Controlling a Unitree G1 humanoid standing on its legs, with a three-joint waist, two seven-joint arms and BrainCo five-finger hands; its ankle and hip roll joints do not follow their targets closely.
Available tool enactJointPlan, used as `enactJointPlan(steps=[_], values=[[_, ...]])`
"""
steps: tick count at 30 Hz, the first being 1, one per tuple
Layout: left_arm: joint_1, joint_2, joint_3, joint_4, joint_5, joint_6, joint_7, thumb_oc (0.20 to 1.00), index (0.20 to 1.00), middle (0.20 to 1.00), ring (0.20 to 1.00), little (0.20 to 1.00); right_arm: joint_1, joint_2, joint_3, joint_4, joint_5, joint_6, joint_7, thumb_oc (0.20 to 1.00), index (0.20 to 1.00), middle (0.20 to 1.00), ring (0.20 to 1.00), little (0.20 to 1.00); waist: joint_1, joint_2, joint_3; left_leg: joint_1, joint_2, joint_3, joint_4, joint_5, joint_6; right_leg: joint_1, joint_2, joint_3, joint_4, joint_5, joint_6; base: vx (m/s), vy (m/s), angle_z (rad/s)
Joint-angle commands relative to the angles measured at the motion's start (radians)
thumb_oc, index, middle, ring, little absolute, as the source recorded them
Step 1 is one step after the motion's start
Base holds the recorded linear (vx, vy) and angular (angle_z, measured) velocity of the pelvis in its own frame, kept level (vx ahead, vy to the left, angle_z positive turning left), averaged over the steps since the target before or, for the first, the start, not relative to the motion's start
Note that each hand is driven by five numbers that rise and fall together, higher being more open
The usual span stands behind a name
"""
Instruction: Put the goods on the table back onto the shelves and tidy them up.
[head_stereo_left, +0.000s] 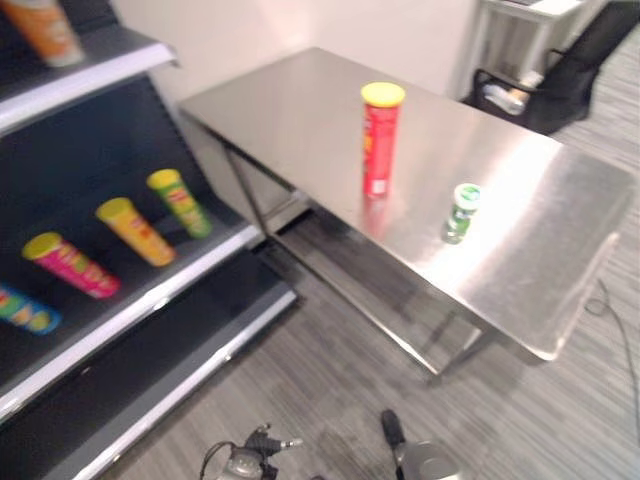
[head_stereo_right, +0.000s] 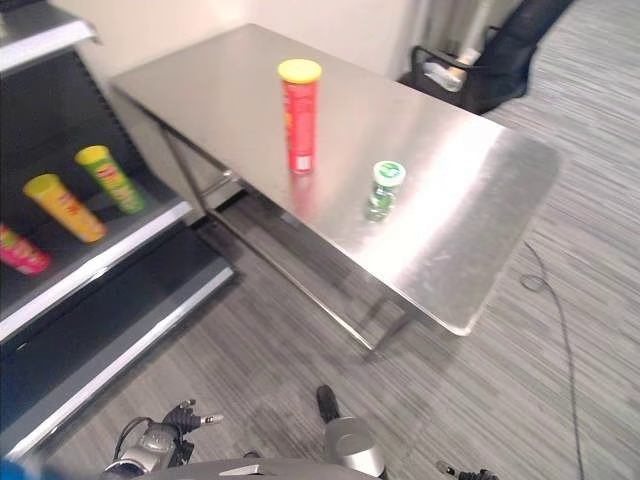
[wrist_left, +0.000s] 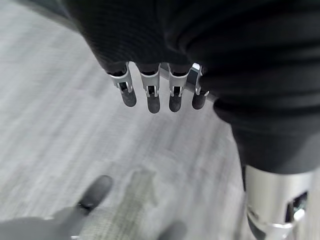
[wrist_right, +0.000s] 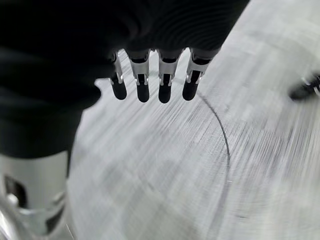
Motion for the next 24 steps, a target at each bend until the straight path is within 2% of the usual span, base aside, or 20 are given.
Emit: enactJointPlan(steps=[1,4,5,7,8,9,10,11,12,14,17,18,19,20,22,24], values=[[-0.033,0.021,-0.004,-0.01,0.025,-0.021,0.01,1.0,1.0,1.0,1.0,1.0,0.009,-0.1,-0.119,-0.126,0.136,-0.048,-0.063,1.0,1.0,1.0,1.0,1.0,-0.021,-0.002,-0.01,-0.017,0.0,-0.001,0.068,-0.057,-0.018,0.053,-0.059,0.039,0.069,-0.16,0.102,0.06,0.104,-0.15],[-0.048,0.009,-0.004,-0.025,0.028,-0.024,0.001,1.0,1.0,1.0,1.0,1.0,0.046,-0.191,-0.251,-0.266,0.171,-0.087,-0.084,1.0,1.0,1.0,1.0,1.0,-0.048,0.008,-0.016,-0.015,-0.004,-0.004,0.055,-0.055,-0.02,0.046,-0.068,0.029,0.075,-0.161,0.107,0.04,0.062,-0.05],[-0.048,0.009,-0.004,-0.025,0.028,-0.024,0.001,1.0,1.0,1.0,1.0,1.0,0.047,-0.191,-0.251,-0.266,0.171,-0.087,-0.084,1.0,1.0,1.0,1.0,1.0,-0.048,0.008,-0.017,-0.016,-0.004,-0.003,0.055,-0.055,-0.02,0.045,-0.068,0.03,0.075,-0.16,0.107,0.03,0.051,0.0],[-0.058,0.004,-0.006,-0.026,0.033,-0.024,-0.013,1.0,1.0,1.0,1.0,1.0,0.053,-0.302,-0.377,-0.404,0.2,-0.124,-0.085,1.0,1.0,1.0,1.0,1.0,-0.061,0.011,-0.016,-0.012,-0.01,-0.018,0.041,-0.054,-0.02,0.046,-0.076,0.016,0.08,-0.165,0.11,0.03,0.048,0.12],[-0.054,0.006,-0.007,-0.023,0.044,-0.026,-0.02,1.0,1.0,1.0,1.0,1.0,0.046,-0.377,-0.451,-0.533,0.219,-0.163,-0.08,1.0,1.0,1.0,1.0,1.0,-0.056,0.013,-0.015,-0.013,-0.013,-0.03,0.034,-0.052,-0.021,0.047,-0.081,0.005,0.086,-0.168,0.11,0.03,0.036,0.22],[-0.05,0.008,-0.006,-0.022,0.047,-0.026,-0.024,1.0,1.0,1.0,1.0,1.0,0.034,-0.425,-0.468,-0.597,0.211,-0.181,-0.079,1.0,1.0,1.0,1.0,1.0,-0.05,0.012,-0.016,-0.011,-0.015,-0.035,0.033,-0.056,-0.021,0.052,-0.084,-0.001,0.088,-0.175,0.111,0.01,0.015,0.29],[-0.05,0.007,-0.006,-0.022,0.047,-0.026,-0.024,1.0,1.0,1.0,1.0,1.0,0.034,-0.425,-0.469,-0.599,0.211,-0.179,-0.079,1.0,1.0,1.0,1.0,1.0,-0.05,0.012,-0.017,-0.015,-0.014,-0.035,0.033,-0.051,-0.022,0.048,-0.083,0.0,0.088,-0.17,0.109,0.02,0.003,0.23],[-0.04,0.011,-0.001,-0.022,0.051,-0.029,-0.026,1.0,1.0,1.0,1.0,1.0,0.025,-0.464,-0.482,-0.694,0.201,-0.2,-0.066,1.0,1.0,1.0,1.0,1.0,-0.042,0.01,-0.018,-0.014,-0.015,-0.041,0.033,-0.054,-0.023,0.053,-0.085,-0.006,0.089,-0.177,0.11,0.01,-0.023,0.34],[-0.016,0.018,0.006,-0.022,0.059,-0.032,-0.036,1.0,1.0,1.0,1.0,1.0,0.006,-0.539,-0.51,-0.79,0.191,-0.218,-0.04,1.0,1.0,1.0,1.0,1.0,-0.022,0.007,-0.023,-0.014,-0.015,-0.053,0.031,-0.054,-0.025,0.061,-0.089,-0.022,0.087,-0.183,0.108,0.03,-0.041,0.33],[0.008,0.031,0.012,-0.025,0.063,-0.035,-0.047,1.0,1.0,1.0,1.0,1.0,-0.026,-0.624,-0.495,-0.848,0.182,-0.229,0.008,1.0,1.0,1.0,1.0,1.0,0.008,-0.001,-0.031,-0.02,-0.011,-0.063,0.032,-0.046,-0.028,0.067,-0.089,-0.037,0.087,-0.183,0.101,0.01,-0.061,0.35],[0.021,0.033,0.013,-0.031,0.064,-0.036,-0.052,1.0,1.0,1.0,1.0,1.0,-0.036,-0.648,-0.492,-0.872,0.18,-0.234,0.021,1.0,1.0,1.0,1.0,1.0,0.015,-0.001,-0.034,-0.019,-0.011,-0.07,0.031,-0.046,-0.029,0.072,-0.091,-0.045,0.086,-0.185,0.099,0.01,-0.024,0.35],[0.031,0.036,0.011,-0.034,0.065,-0.037,-0.056,1.0,1.0,1.0,1.0,1.0,-0.067,-0.683,-0.456,-0.886,0.167,-0.237,0.041,1.0,1.0,1.0,1.0,1.0,0.029,-0.005,-0.036,-0.019,-0.009,-0.077,0.031,-0.044,-0.032,0.079,-0.092,-0.056,0.085,-0.187,0.096,0.01,-0.083,0.43],[0.055,0.043,0.005,-0.042,0.061,-0.038,-0.059,1.0,1.0,1.0,1.0,1.0,-0.125,-0.77,-0.359,-0.889,0.11,-0.218,0.093,1.0,1.0,1.0,1.0,1.0,0.076,-0.017,-0.041,-0.019,-0.004,-0.093,0.029,-0.037,-0.037,0.094,-0.093,-0.079,0.082,-0.191,0.091,0.01,-0.084,0.27],[0.057,0.043,0.01,-0.043,0.061,-0.038,-0.059,1.0,1.0,1.0,1.0,1.0,-0.139,-0.772,-0.346,-0.884,0.11,-0.219,0.093,1.0,1.0,1.0,1.0,1.0,0.07,-0.016,-0.042,-0.02,-0.004,-0.095,0.028,-0.036,-0.037,0.095,-0.093,-0.08,0.081,-0.191,0.09,0.0,-0.081,0.25],[0.067,0.045,0.0,-0.039,0.054,-0.036,-0.061,1.0,1.0,1.0,1.0,1.0,-0.187,-0.813,-0.255,-0.852,0.087,-0.202,0.133,1.0,1.0,1.0,1.0,1.0,0.101,-0.025,-0.042,-0.021,-0.001,-0.108,0.029,-0.032,-0.042,0.105,-0.093,-0.096,0.08,-0.194,0.085,-0.01,-0.043,0.3],[0.073,0.046,0.006,-0.036,0.049,-0.035,-0.061,1.0,1.0,1.0,1.0,1.0,-0.229,-0.828,-0.192,-0.828,0.076,-0.196,0.152,1.0,1.0,1.0,1.0,1.0,0.106,-0.028,-0.042,-0.021,0.001,-0.115,0.029,-0.03,-0.044,0.111,-0.091,-0.103,0.079,-0.196,0.083,-0.01,-0.066,0.34]])
